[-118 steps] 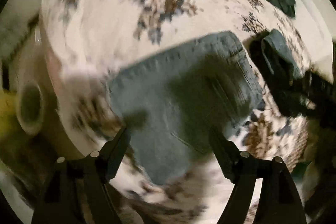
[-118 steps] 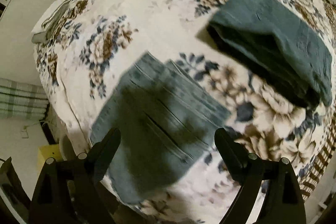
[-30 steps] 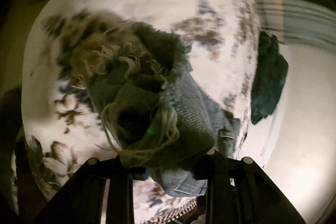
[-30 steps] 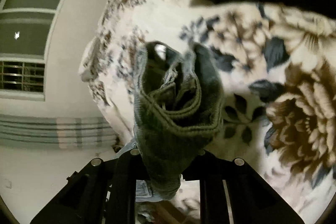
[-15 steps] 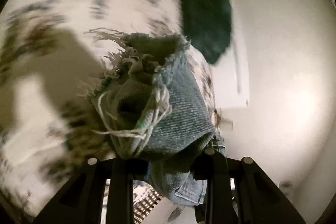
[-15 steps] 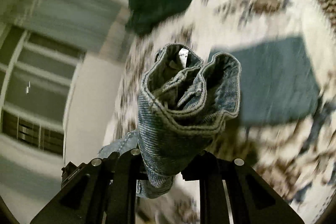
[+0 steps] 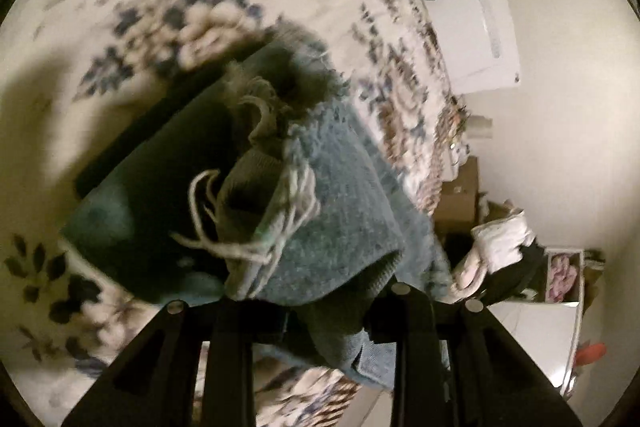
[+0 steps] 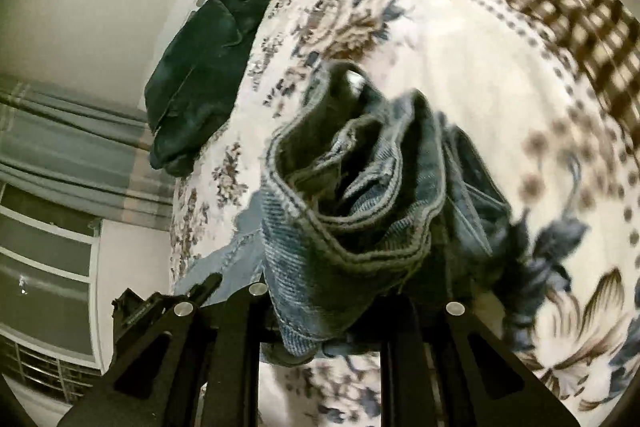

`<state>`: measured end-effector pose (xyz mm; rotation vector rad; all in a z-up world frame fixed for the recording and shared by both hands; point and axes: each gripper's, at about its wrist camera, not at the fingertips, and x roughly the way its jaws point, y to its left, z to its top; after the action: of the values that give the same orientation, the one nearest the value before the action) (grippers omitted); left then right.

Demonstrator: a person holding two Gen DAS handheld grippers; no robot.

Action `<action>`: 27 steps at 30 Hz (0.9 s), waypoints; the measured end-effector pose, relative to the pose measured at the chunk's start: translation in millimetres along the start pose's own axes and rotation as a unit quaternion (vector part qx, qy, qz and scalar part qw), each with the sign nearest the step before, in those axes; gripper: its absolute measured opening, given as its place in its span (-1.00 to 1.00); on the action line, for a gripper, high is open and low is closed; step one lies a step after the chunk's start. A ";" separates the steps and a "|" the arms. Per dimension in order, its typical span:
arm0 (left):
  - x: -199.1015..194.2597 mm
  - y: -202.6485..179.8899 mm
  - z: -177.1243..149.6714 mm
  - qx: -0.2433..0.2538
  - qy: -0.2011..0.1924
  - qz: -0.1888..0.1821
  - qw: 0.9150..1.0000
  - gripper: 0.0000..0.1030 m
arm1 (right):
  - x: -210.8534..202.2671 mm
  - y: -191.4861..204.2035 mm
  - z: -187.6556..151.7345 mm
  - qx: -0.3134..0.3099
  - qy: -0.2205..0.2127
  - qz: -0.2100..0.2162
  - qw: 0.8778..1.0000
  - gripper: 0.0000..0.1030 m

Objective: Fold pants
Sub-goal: 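Lower the folded shorts onto the bed and open both grippers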

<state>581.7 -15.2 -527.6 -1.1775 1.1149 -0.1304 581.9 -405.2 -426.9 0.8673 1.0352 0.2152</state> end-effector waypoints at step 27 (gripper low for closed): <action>-70.7 -99.7 -90.8 0.363 -0.101 0.294 0.878 0.57 | -62.7 56.8 -72.7 -0.220 -0.119 -0.265 0.931 0.79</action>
<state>523.1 -76.8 -401.2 -0.1508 1.0509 0.0481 502.4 -363.3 -360.8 0.1810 0.9078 -0.1138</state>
